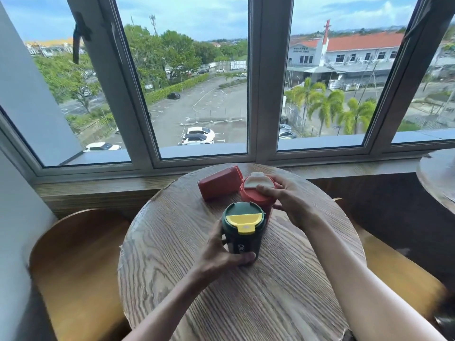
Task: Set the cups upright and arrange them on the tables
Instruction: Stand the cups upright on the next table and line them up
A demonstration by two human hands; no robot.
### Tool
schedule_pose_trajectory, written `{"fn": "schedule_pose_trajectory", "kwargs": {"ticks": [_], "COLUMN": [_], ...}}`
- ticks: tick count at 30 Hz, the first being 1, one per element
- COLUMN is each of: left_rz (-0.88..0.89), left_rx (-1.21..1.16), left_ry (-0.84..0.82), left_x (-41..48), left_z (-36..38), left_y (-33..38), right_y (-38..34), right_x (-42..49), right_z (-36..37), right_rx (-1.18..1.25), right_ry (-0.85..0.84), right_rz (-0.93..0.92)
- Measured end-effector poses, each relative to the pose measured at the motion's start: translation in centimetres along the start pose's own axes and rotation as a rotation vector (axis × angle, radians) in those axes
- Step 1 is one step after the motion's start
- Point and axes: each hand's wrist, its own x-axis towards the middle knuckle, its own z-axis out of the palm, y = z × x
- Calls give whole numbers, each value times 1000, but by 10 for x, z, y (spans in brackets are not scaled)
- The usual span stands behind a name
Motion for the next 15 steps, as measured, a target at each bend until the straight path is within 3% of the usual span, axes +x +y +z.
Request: {"fn": "schedule_pose_trajectory", "kwargs": {"ticks": [7, 11, 15], "left_rz": [8, -4, 152], "left_rx": [-8, -107, -66], "left_ry": [-19, -116, 95], "left_x": [1, -8, 1], "left_z": [1, -9, -29], "left_y": [1, 8, 22], "right_y": [-3, -2, -2], "right_x": [6, 10, 10], "right_z": [5, 4, 5], "right_rx": [-32, -35, -11], "right_ry": [10, -33, -48], "right_rz": [46, 92, 105]}}
